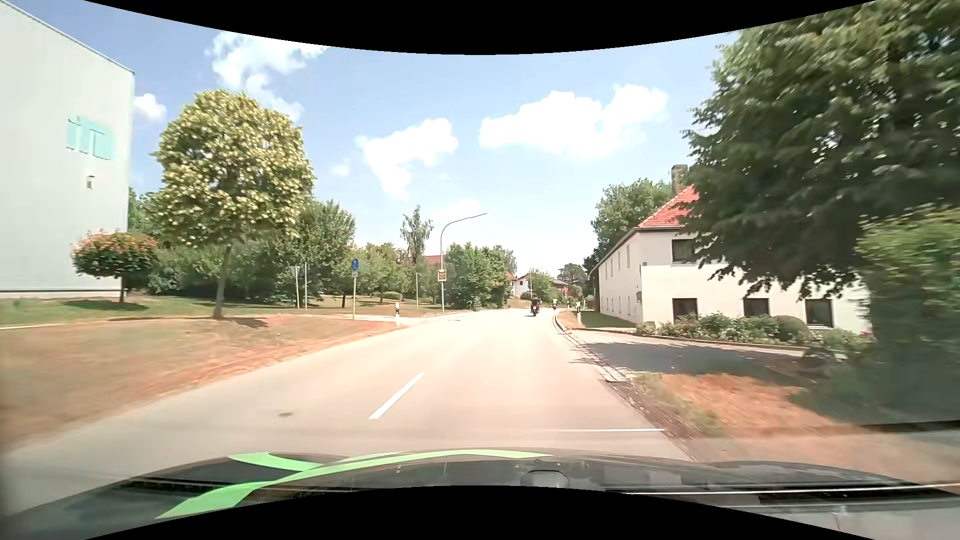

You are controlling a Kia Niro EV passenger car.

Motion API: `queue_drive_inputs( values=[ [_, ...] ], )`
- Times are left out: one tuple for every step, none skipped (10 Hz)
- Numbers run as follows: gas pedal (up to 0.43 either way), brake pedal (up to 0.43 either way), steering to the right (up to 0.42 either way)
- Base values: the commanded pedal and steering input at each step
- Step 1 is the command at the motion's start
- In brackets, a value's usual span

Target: Follow the waypoints while adhering to traffic rules and regulations

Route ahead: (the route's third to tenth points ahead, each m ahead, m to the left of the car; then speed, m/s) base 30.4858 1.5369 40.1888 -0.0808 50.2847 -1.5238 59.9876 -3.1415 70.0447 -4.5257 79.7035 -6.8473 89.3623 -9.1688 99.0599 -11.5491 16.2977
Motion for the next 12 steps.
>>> queue_drive_inputs(
  values=[
    [0.11, 0.0, 0.015],
    [0.11, 0.0, 0.016],
    [0.11, 0.0, 0.015],
    [0.11, 0.0, 0.016],
    [0.11, 0.0, 0.016],
    [0.11, 0.0, 0.016],
    [0.11, 0.0, 0.016],
    [0.11, 0.0, 0.014],
    [0.11, 0.0, 0.011],
    [0.11, 0.0, 0.01],
    [0.11, 0.0, 0.01],
    [0.11, 0.0, 0.01]
  ],
)
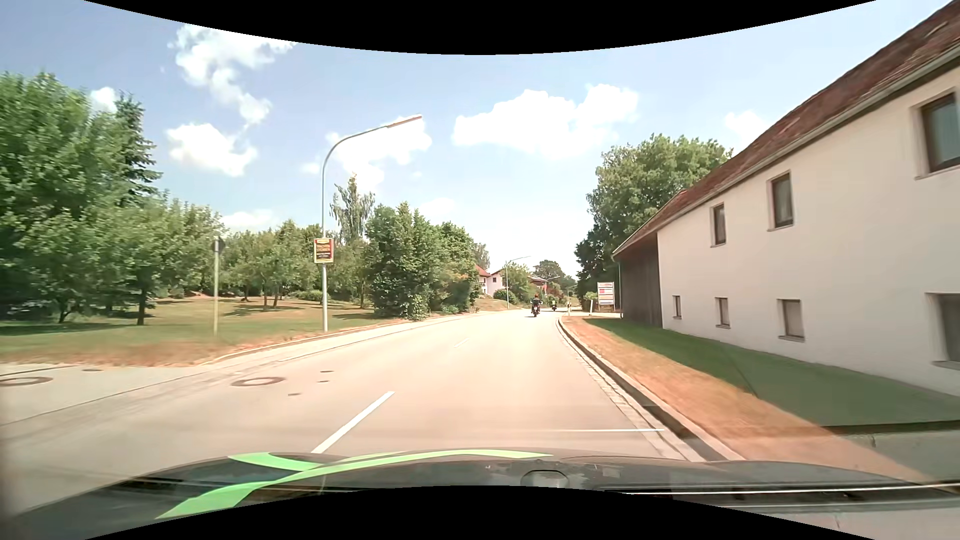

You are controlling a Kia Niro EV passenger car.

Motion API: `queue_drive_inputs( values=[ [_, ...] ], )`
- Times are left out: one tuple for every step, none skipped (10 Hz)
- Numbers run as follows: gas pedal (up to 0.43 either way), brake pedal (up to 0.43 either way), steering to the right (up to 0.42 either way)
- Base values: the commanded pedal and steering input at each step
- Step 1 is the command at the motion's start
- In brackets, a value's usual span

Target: Follow the waypoints while adhering to traffic rules and regulations

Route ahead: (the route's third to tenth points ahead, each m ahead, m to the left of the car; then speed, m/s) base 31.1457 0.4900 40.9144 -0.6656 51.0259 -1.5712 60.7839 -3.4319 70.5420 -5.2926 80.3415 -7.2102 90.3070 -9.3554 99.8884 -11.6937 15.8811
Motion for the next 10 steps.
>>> queue_drive_inputs(
  values=[
    [0.118, 0.0, 0.01],
    [0.118, 0.0, 0.011],
    [0.138, 0.0, 0.011],
    [0.169, 0.0, 0.012],
    [0.177, 0.0, 0.013],
    [0.189, 0.0, 0.014],
    [0.189, 0.0, 0.015],
    [0.189, 0.0, 0.016],
    [0.189, 0.0, 0.016],
    [0.189, 0.0, 0.015]
  ],
)
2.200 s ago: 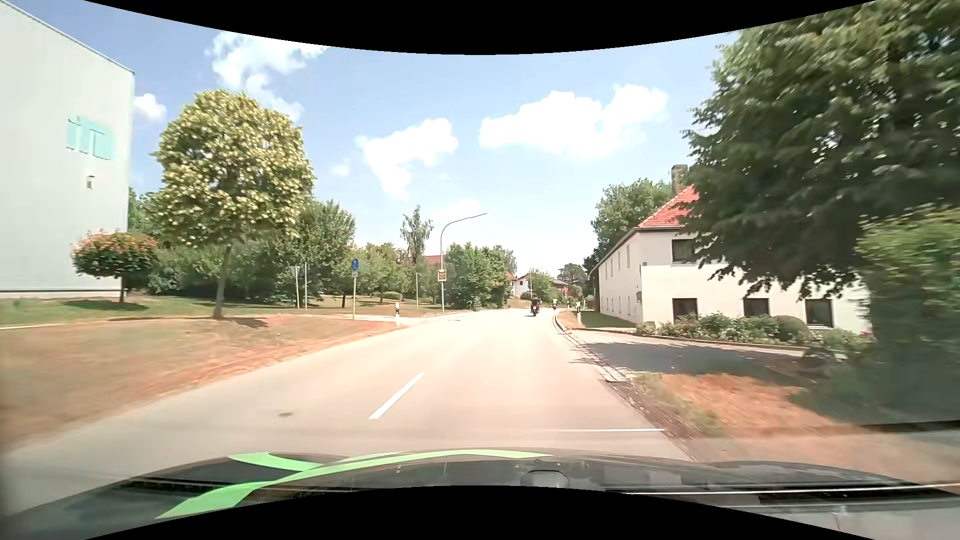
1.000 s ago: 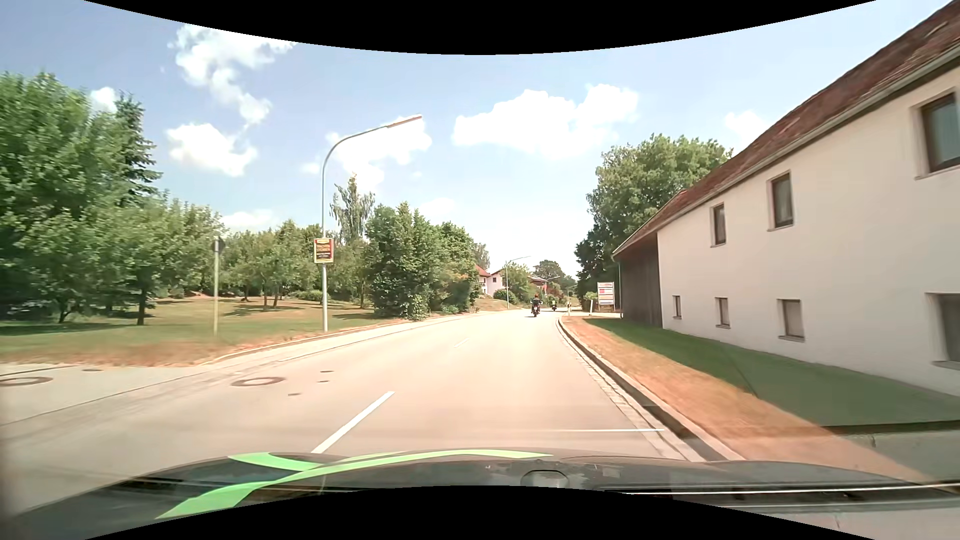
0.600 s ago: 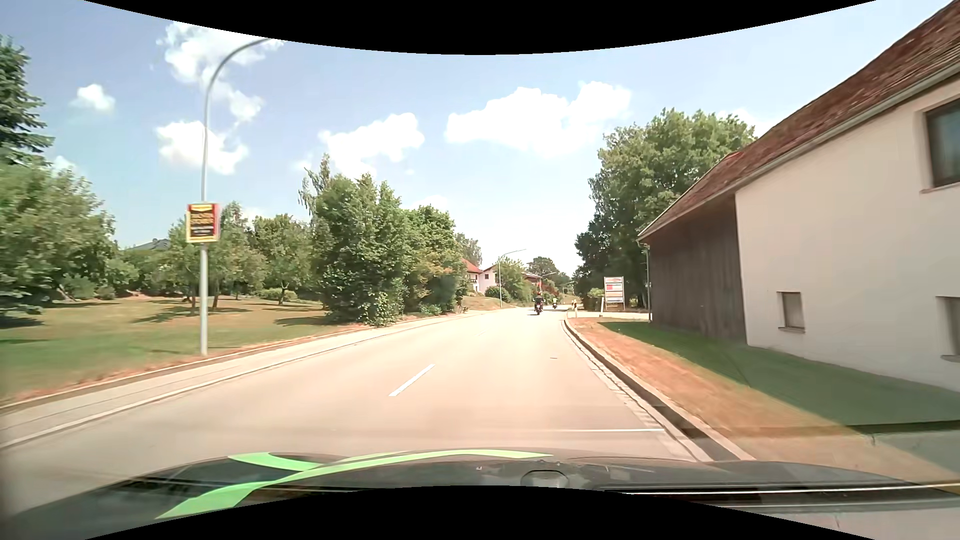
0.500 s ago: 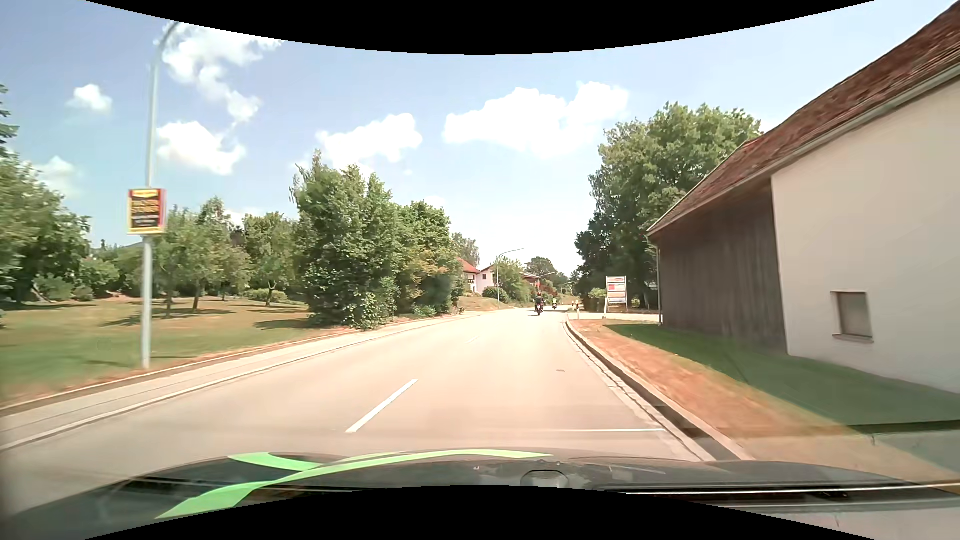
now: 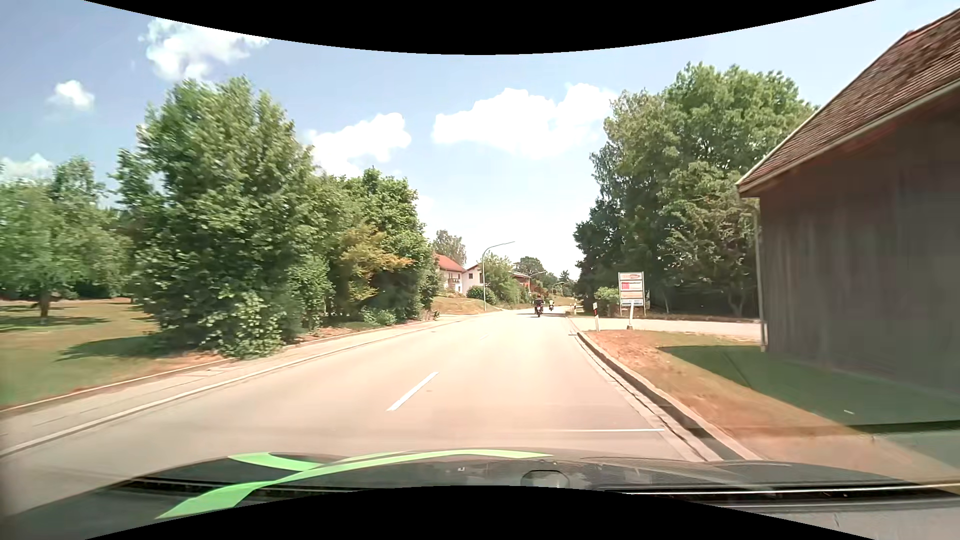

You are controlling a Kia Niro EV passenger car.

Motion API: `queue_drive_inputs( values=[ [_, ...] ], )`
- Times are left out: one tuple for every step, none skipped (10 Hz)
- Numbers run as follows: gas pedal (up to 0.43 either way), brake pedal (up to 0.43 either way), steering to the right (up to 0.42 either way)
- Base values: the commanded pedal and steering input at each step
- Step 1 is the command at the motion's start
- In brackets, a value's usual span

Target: Follow the waypoints while adhering to traffic rules and regulations

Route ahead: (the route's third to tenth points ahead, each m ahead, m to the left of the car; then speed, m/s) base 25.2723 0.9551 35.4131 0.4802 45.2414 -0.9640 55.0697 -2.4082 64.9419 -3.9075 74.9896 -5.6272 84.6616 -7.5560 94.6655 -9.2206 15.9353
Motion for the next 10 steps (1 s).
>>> queue_drive_inputs(
  values=[
    [0.177, 0.0, 0.016],
    [0.177, 0.0, 0.016],
    [0.177, 0.0, 0.016],
    [0.177, 0.0, 0.016],
    [0.177, 0.0, 0.016],
    [0.177, 0.0, 0.016],
    [0.169, 0.0, 0.015],
    [0.138, 0.0, 0.016],
    [0.13, 0.0, 0.015],
    [0.13, 0.0, 0.016]
  ],
)
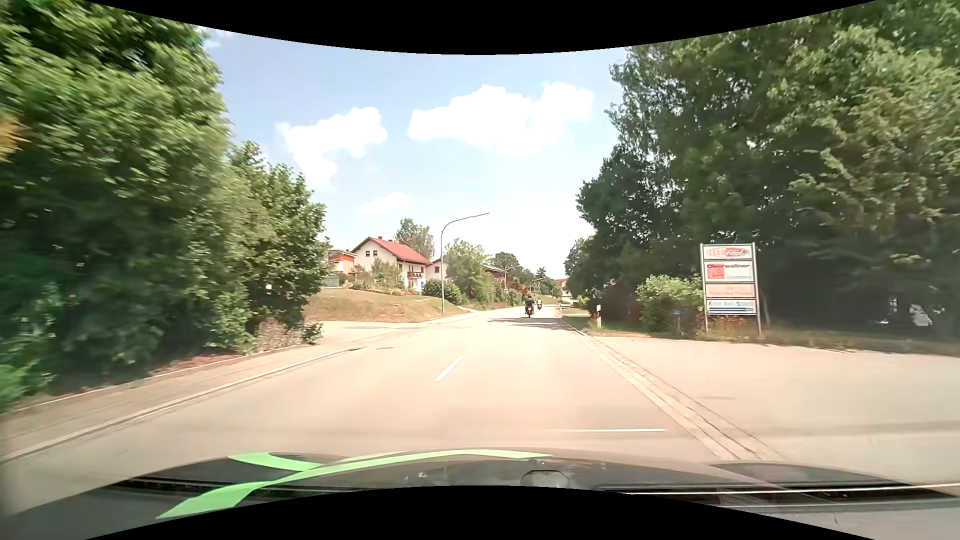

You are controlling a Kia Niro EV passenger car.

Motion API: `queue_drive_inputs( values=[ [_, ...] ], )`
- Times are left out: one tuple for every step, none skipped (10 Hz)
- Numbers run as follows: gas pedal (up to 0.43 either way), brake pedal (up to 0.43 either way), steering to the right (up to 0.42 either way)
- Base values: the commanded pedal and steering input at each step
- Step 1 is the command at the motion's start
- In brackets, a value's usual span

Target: Follow the waypoints while adhering to traffic rules and regulations

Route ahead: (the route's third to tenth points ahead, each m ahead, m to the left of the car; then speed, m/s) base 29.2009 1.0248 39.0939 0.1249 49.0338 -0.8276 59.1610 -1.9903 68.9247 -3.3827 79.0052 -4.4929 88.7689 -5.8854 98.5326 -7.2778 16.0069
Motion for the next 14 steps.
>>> queue_drive_inputs(
  values=[
    [0.13, 0.0, 0.015],
    [0.13, 0.0, 0.015],
    [0.13, 0.0, 0.015],
    [0.138, 0.0, 0.015],
    [0.15, 0.0, 0.015],
    [0.157, 0.0, 0.015],
    [0.177, 0.0, 0.015],
    [0.189, 0.0, 0.015],
    [0.189, 0.0, 0.014],
    [0.197, 0.0, 0.012],
    [0.197, 0.0, 0.008],
    [0.197, 0.0, 0.006],
    [0.197, 0.0, 0.005],
    [0.189, 0.0, 0.005]
  ],
)
